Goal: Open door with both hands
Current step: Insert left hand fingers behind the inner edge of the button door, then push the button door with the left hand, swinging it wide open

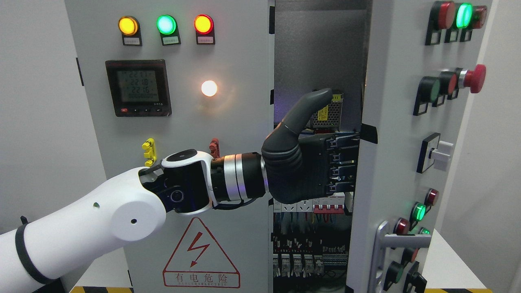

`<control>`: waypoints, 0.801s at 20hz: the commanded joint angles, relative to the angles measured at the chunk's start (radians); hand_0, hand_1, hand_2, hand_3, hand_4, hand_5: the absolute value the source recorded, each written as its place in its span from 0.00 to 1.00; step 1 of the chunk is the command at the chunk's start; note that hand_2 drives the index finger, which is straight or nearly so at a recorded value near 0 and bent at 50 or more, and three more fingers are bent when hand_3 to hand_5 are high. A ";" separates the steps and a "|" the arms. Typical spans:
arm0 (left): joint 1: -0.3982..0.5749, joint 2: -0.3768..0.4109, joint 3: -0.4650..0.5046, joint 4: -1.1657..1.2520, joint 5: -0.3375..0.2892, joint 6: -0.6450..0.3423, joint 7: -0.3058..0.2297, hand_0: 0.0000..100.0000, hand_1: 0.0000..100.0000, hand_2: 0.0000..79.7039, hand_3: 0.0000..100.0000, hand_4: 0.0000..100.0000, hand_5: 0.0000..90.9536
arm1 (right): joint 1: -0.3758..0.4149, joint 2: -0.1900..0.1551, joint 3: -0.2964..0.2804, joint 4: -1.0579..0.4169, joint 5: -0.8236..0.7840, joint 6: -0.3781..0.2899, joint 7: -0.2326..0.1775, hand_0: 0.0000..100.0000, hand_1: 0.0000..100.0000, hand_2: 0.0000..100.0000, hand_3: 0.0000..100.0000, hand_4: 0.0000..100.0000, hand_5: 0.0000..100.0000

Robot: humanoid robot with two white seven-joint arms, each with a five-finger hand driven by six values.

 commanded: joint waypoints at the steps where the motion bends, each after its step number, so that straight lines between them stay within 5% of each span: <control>1: -0.001 -0.081 0.012 -0.022 -0.021 -0.001 0.020 0.00 0.00 0.00 0.00 0.00 0.00 | 0.000 0.000 0.000 0.000 -0.025 0.001 0.001 0.38 0.00 0.00 0.00 0.00 0.00; 7: -0.004 -0.145 0.011 -0.023 -0.042 -0.001 0.031 0.00 0.00 0.00 0.00 0.00 0.00 | 0.000 0.000 0.000 0.000 -0.025 0.001 0.001 0.38 0.00 0.00 0.00 0.00 0.00; 16: -0.017 -0.269 0.011 -0.014 -0.053 -0.001 0.117 0.00 0.00 0.00 0.00 0.00 0.00 | 0.000 0.000 0.000 0.000 -0.025 0.001 0.001 0.38 0.00 0.00 0.00 0.00 0.00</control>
